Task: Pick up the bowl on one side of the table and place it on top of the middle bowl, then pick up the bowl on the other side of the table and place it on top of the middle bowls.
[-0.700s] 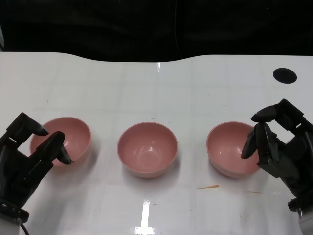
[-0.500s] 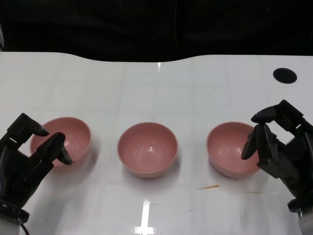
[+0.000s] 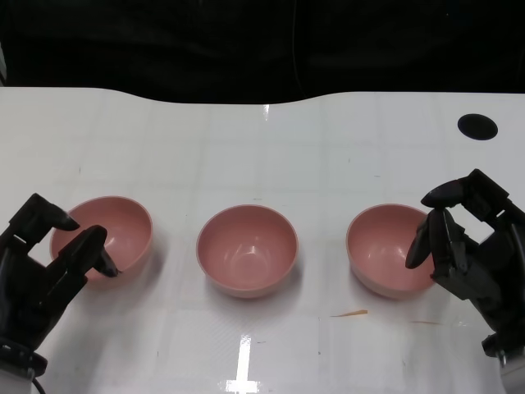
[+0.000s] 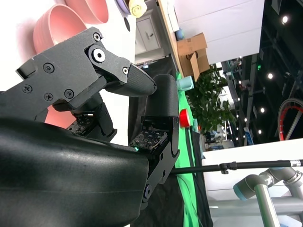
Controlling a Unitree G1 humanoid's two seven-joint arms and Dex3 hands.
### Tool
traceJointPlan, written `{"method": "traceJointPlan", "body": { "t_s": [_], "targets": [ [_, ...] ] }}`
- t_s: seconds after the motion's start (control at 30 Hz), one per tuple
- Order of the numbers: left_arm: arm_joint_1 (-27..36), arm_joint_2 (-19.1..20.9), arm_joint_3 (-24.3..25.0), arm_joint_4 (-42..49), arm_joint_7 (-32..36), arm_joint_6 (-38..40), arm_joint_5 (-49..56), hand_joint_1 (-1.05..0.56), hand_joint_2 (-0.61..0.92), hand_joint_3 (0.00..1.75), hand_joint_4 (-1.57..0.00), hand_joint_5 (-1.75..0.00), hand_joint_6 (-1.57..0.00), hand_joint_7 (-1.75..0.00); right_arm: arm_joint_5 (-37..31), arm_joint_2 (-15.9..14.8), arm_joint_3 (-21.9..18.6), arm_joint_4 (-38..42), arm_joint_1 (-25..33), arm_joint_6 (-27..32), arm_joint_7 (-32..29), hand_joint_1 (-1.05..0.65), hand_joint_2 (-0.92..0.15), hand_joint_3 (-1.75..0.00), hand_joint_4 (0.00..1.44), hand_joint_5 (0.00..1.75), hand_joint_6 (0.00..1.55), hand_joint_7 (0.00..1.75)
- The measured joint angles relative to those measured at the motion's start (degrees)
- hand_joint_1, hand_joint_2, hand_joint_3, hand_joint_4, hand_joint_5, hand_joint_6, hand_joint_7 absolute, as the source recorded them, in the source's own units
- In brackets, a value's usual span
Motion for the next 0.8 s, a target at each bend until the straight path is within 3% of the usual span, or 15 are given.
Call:
{"method": "traceJointPlan", "body": {
  "t_s": [0.67, 0.77, 0.8],
  "targets": [
    [-0.90, 0.00, 0.32, 0.70, 0.05, -0.11, -0.03, -0.19, 0.92, 0.16, -0.74, -1.75, -0.44, -1.75, -0.16, 0.01, -0.05, 1.49, -0.32, -1.02, 0.08, -0.11, -0.57, -1.06, 0.88, 1.69, 0.78, 1.46],
    [-1.01, -0.31, 0.46, 1.54, 0.03, -3.23, 0.76, -0.23, 0.92, 0.16, -0.71, -1.75, -0.43, -1.75, -0.27, 0.01, -0.05, 1.65, -0.33, -1.29, 0.07, -0.10, -0.57, -1.06, 0.87, 1.71, 0.77, 1.46],
    [-1.01, -0.42, 0.39, 1.68, 0.25, -4.71, 1.86, -0.32, 0.92, 0.12, -0.58, -1.70, -0.45, -1.53, -0.27, 0.01, -0.05, 1.69, -0.33, -1.33, 0.08, -0.10, -0.57, -1.06, 0.87, 1.71, 0.77, 1.46]
  ]
}}
